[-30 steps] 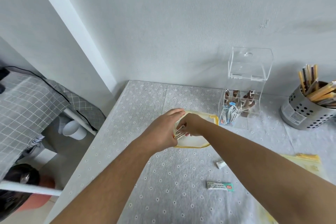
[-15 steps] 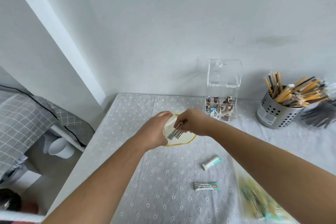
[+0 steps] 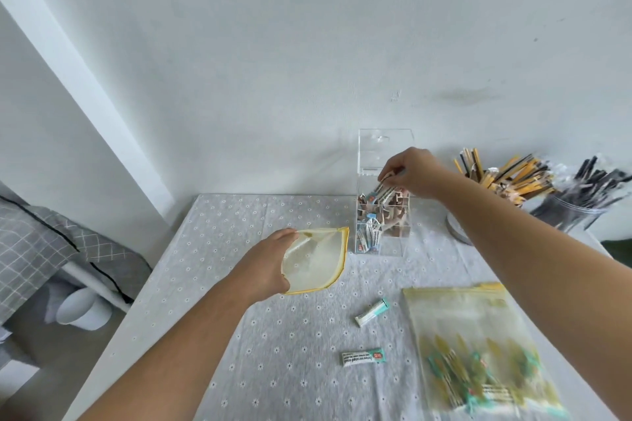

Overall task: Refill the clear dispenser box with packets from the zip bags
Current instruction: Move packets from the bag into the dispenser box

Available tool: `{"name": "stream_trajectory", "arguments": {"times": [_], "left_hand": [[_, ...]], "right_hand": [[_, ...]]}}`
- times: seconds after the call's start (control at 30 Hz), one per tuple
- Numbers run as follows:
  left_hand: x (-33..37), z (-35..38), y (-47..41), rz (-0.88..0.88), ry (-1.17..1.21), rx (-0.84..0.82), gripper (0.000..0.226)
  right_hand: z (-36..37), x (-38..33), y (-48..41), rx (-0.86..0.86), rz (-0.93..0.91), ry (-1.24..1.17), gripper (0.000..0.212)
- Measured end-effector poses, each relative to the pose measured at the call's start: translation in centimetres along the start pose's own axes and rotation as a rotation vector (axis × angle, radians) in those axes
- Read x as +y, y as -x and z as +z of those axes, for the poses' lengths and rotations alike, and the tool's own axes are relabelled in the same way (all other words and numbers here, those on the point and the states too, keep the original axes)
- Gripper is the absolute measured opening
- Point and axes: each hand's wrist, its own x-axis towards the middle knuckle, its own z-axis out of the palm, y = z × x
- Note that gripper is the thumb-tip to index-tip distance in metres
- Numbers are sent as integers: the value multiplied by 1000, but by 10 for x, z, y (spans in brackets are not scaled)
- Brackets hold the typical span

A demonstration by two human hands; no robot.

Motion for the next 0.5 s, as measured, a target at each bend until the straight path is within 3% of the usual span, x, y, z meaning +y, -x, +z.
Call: {"name": "stream_trajectory", "arguments": {"times": [0.17, 0.5], "left_hand": [[0, -1, 4, -10, 30, -6, 86], [-10, 1, 3, -11, 67, 25, 85]], "right_hand": [[36, 4, -11, -92, -36, 244, 16], [60, 1, -35, -225, -87, 411, 21]]}}
